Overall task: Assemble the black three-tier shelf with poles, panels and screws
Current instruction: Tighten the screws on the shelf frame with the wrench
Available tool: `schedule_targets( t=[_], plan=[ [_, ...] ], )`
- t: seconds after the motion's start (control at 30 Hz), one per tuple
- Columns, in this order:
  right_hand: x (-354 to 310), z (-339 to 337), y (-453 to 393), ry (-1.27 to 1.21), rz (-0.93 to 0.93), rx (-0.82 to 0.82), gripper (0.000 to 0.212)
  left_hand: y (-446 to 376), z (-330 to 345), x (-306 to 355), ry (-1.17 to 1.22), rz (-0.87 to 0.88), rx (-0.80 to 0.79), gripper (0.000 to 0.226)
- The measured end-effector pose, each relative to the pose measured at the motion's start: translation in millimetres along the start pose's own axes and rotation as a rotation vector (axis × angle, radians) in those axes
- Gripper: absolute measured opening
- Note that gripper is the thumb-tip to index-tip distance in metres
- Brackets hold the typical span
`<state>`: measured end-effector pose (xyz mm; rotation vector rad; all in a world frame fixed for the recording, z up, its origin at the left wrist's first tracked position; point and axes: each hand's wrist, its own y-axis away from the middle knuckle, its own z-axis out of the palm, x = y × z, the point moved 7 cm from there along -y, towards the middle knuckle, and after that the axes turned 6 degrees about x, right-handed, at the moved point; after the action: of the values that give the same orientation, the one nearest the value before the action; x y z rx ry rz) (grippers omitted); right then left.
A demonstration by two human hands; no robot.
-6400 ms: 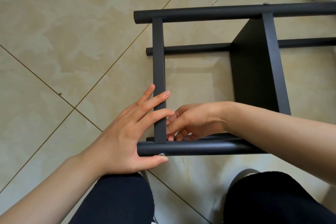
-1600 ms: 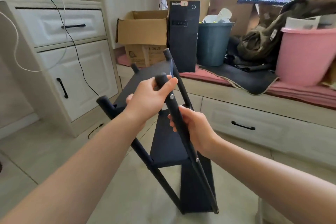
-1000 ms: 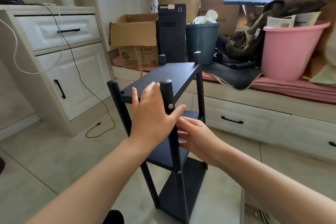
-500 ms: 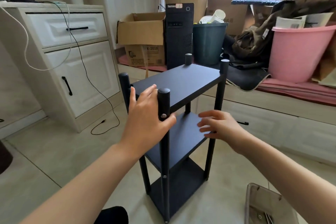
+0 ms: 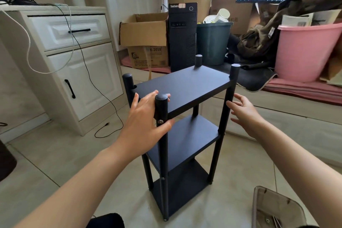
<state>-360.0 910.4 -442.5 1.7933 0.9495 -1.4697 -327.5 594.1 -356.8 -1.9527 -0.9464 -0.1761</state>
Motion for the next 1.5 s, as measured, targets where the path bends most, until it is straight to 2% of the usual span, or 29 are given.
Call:
schedule_targets(
  t=[0.17,0.27,0.37,0.43,0.47,0.53,0.63,0.8,0.93,1.13,1.5],
  plan=[
    [-2,4,-2,0.069,-0.125,0.009,0.063,-1,2,-2,0.029,-0.044,-0.053,0.053],
    [3,2,-3,0.056,-0.108,0.0,0.042,-2,-1,-9,0.082,-0.085,-0.08,0.061],
    [5,-1,-1,0.057,-0.102,0.018,0.024,-5,-9,-18,0.066,-0.118,-0.036,0.08],
    [5,-3,3,0.048,-0.102,0.039,0.022,-8,-17,-16,-0.067,-0.045,0.049,0.094],
    [5,-5,5,0.036,-0.105,0.056,0.02,-9,-19,-13,-0.206,0.031,0.097,0.097],
    [4,-9,10,0.025,-0.13,0.094,0.015,-13,-17,-2,-0.503,0.176,0.151,0.089],
    [0,-17,22,0.044,-0.185,0.106,0.011,-15,5,17,-0.706,0.297,0.148,0.078],
    [-2,-37,49,0.126,-0.213,0.068,0.014,-6,73,66,-0.614,0.382,-0.003,0.076],
    [-5,-51,76,0.191,-0.19,0.036,0.023,-7,105,91,-0.554,0.344,-0.065,0.074],
    [-8,-64,120,0.233,-0.215,-0.05,0.023,-14,117,122,-0.512,0.328,-0.017,0.067],
    [-5,-63,127,0.293,-0.294,-0.042,0.011,-17,137,148,-0.518,0.447,0.142,0.046]
  ],
)
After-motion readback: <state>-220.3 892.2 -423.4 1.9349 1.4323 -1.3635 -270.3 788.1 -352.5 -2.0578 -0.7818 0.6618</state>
